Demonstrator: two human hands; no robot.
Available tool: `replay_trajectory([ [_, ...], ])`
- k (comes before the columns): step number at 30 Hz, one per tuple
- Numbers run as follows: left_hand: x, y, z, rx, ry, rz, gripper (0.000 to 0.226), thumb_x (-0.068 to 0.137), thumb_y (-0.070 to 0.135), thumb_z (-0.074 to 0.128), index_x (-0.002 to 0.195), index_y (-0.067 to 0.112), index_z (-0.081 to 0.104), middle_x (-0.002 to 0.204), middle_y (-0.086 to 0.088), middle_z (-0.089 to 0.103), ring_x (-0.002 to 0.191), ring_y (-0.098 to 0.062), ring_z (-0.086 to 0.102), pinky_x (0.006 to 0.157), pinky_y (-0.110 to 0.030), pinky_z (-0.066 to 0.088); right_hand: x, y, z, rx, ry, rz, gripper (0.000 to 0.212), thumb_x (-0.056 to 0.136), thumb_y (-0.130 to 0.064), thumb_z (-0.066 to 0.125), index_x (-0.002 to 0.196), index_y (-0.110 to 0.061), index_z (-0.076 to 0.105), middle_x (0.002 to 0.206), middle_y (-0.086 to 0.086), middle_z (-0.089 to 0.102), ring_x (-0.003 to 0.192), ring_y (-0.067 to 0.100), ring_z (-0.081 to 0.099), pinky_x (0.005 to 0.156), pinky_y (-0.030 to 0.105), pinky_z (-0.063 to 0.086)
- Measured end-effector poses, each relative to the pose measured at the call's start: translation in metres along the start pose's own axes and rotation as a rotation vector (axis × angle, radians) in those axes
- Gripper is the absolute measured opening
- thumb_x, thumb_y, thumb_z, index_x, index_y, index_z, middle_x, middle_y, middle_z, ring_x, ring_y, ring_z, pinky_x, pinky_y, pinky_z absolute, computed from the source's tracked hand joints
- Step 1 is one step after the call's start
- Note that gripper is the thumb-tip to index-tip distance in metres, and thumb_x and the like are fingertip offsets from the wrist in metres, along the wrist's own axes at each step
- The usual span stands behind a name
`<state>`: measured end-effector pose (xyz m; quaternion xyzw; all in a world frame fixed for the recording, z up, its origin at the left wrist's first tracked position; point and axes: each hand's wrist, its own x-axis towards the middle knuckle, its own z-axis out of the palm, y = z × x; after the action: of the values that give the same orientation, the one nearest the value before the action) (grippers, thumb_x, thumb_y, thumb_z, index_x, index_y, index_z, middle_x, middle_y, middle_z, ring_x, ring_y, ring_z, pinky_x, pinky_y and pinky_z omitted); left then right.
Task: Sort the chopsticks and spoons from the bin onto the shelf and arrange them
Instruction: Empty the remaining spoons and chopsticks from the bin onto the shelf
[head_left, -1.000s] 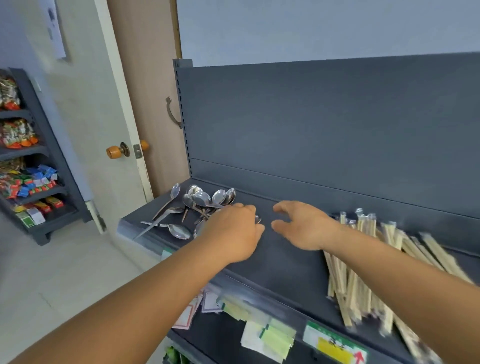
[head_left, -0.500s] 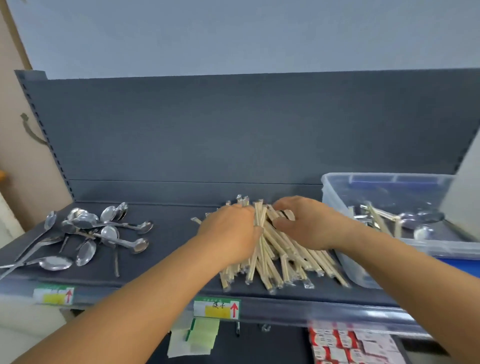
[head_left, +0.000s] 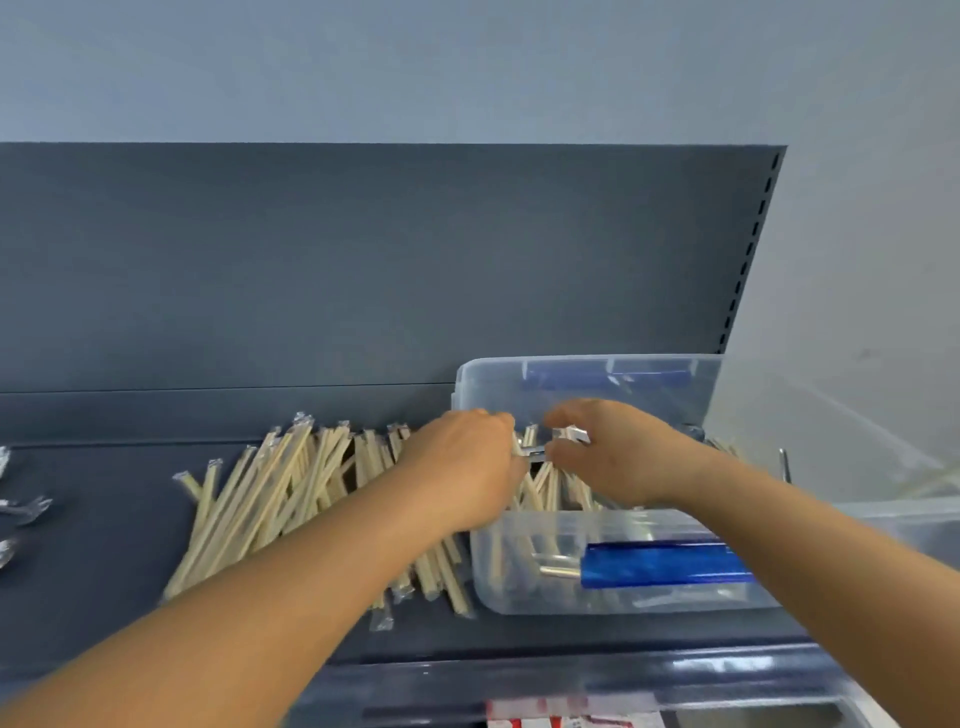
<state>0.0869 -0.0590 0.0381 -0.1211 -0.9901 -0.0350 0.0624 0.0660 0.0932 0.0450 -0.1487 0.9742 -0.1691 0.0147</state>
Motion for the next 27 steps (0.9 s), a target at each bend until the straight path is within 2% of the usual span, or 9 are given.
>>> replay_trajectory([
  [3, 0.028, 0.028, 0.010, 0.004, -0.030, -0.015, 0.027, 0.096, 0.039, 0.043, 0.111, 0.018, 0.051, 0.118, -0.005, 0.056, 0.110, -0.026, 0.052, 0.076, -0.033, 0.040, 0.010, 0.044, -0.009, -0.015, -0.053, 0.004, 0.032, 0.096, -0.032, 0.045, 0.123, -0.020, 0.056, 0.125, 0.001, 0.058, 0.108, 0.022, 0.057, 0.095, 0.035, 0.046],
  [6, 0.054, 0.051, 0.022, -0.002, -0.087, -0.018, 0.036, 0.097, 0.041, 0.044, 0.124, 0.017, 0.048, 0.123, -0.005, 0.054, 0.113, -0.026, 0.050, 0.084, -0.035, 0.042, 0.021, 0.085, -0.016, -0.033, -0.104, -0.003, 0.035, 0.096, -0.032, 0.045, 0.128, -0.022, 0.053, 0.129, 0.000, 0.056, 0.114, 0.021, 0.054, 0.099, 0.035, 0.044],
  [8, 0.069, 0.063, 0.030, 0.007, -0.116, -0.006, 0.040, 0.096, 0.040, 0.045, 0.130, 0.018, 0.046, 0.125, -0.006, 0.054, 0.113, -0.027, 0.052, 0.084, -0.036, 0.043, 0.027, 0.109, -0.022, -0.050, -0.128, 0.008, 0.030, 0.095, -0.029, 0.046, 0.121, -0.020, 0.056, 0.122, 0.002, 0.059, 0.107, 0.022, 0.057, 0.095, 0.035, 0.046],
  [11, 0.090, 0.077, 0.042, 0.009, -0.153, 0.031, 0.045, 0.096, 0.036, 0.047, 0.137, 0.019, 0.040, 0.130, -0.004, 0.052, 0.114, -0.026, 0.052, 0.088, -0.037, 0.044, 0.038, 0.141, -0.030, -0.076, -0.156, 0.030, 0.027, 0.094, -0.025, 0.047, 0.118, -0.017, 0.057, 0.115, 0.001, 0.058, 0.096, 0.019, 0.056, 0.086, 0.028, 0.043],
  [14, 0.110, 0.087, 0.053, 0.031, -0.199, 0.093, 0.053, 0.094, 0.034, 0.051, 0.142, 0.019, 0.034, 0.138, -0.004, 0.046, 0.121, -0.026, 0.049, 0.094, -0.040, 0.045, 0.049, 0.166, -0.036, -0.118, -0.196, 0.045, 0.032, 0.095, -0.026, 0.047, 0.126, -0.016, 0.053, 0.124, 0.003, 0.054, 0.107, 0.019, 0.051, 0.090, 0.026, 0.039],
  [17, 0.131, 0.093, 0.063, 0.067, -0.252, 0.144, 0.055, 0.094, 0.034, 0.052, 0.143, 0.020, 0.031, 0.137, -0.005, 0.044, 0.123, -0.026, 0.045, 0.090, -0.038, 0.043, 0.057, 0.183, -0.036, -0.170, -0.249, 0.074, 0.041, 0.096, -0.028, 0.046, 0.136, -0.016, 0.045, 0.138, 0.003, 0.047, 0.122, 0.022, 0.047, 0.100, 0.029, 0.037],
  [21, 0.158, 0.095, 0.078, 0.132, -0.297, 0.199, 0.058, 0.095, 0.037, 0.051, 0.144, 0.017, 0.028, 0.142, -0.006, 0.041, 0.128, -0.028, 0.041, 0.100, -0.041, 0.041, 0.065, 0.194, -0.033, -0.203, -0.313, 0.069, 0.045, 0.096, -0.029, 0.049, 0.138, -0.017, 0.042, 0.140, 0.003, 0.046, 0.125, 0.022, 0.046, 0.101, 0.030, 0.036],
  [24, 0.176, 0.091, 0.090, 0.168, -0.323, 0.216, 0.056, 0.096, 0.034, 0.049, 0.145, 0.017, 0.027, 0.144, -0.007, 0.038, 0.130, -0.028, 0.039, 0.103, -0.042, 0.039, 0.071, 0.200, -0.030, -0.217, -0.360, 0.082, 0.054, 0.094, -0.028, 0.052, 0.143, -0.016, 0.034, 0.143, 0.005, 0.043, 0.127, 0.023, 0.044, 0.103, 0.031, 0.037],
  [27, 0.191, 0.082, 0.103, 0.211, -0.332, 0.230, 0.051, 0.097, 0.027, 0.046, 0.144, 0.016, 0.029, 0.143, -0.008, 0.039, 0.129, -0.028, 0.039, 0.105, -0.041, 0.036, 0.080, 0.204, -0.025, -0.241, -0.404, 0.066, 0.056, 0.092, -0.029, 0.054, 0.142, -0.013, 0.036, 0.142, 0.006, 0.045, 0.126, 0.022, 0.046, 0.103, 0.031, 0.039],
])
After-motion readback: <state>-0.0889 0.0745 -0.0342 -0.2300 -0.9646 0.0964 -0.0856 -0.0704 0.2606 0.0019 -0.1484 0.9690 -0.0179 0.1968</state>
